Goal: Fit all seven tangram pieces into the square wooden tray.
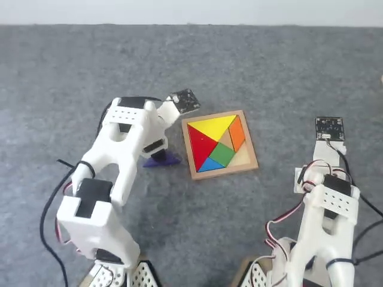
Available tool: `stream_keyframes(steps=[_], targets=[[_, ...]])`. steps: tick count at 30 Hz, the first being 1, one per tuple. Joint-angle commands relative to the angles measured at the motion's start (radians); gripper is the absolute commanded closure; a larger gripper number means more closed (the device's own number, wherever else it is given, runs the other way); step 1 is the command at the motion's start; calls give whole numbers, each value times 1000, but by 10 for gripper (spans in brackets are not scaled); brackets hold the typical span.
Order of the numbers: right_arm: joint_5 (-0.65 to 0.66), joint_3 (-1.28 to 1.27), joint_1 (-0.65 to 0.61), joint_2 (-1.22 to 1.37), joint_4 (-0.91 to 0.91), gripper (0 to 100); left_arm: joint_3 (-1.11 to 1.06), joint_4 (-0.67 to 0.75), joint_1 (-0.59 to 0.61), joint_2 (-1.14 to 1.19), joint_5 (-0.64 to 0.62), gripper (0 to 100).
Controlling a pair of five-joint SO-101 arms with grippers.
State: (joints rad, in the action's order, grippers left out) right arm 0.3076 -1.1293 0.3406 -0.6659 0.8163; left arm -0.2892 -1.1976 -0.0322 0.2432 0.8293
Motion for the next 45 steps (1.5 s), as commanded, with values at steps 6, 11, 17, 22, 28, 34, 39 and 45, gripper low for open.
stream_keyframes(steps=[6,11,17,22,28,34,39,45], targets=[[12,5,-10,-19,-22,989,-5,55,-21,89,60,774],[12,5,-10,-19,-25,989,42,14,-21,115,63,776],[12,5,-10,-19,-27,989,42,-3,-81,104,43,896],[12,5,-10,-19,-27,989,68,-31,-97,81,-20,964],[12,5,-10,-19,-27,989,68,-29,-104,-34,-80,981],[12,5,-10,-19,-25,989,73,-21,-178,-74,-114,981],[12,5,-10,-19,-27,989,81,46,-279,-74,-193,979],[12,5,-10,-19,-27,989,240,-18,-396,-66,-239,979]])
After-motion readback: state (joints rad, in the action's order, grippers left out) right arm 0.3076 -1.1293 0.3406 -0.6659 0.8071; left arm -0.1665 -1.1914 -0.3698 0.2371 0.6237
